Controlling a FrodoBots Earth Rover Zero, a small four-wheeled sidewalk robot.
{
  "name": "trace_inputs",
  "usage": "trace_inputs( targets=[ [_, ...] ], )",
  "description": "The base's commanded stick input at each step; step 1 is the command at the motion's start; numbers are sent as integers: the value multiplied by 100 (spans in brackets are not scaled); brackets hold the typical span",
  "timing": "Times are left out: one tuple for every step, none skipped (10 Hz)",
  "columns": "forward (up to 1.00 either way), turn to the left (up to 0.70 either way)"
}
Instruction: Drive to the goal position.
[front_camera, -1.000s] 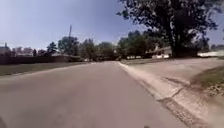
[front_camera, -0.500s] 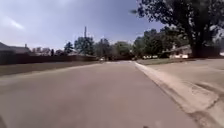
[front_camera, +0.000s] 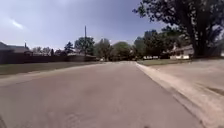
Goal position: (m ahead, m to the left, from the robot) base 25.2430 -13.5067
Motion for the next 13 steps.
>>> trace_inputs(
  targets=[
    [70, 0],
    [70, 0],
    [70, 0],
    [70, 0],
    [70, 0],
    [70, 0],
    [70, 0],
    [70, 0],
    [70, 0],
    [70, 0],
    [70, 0],
    [70, 0],
    [70, 0]
  ],
)
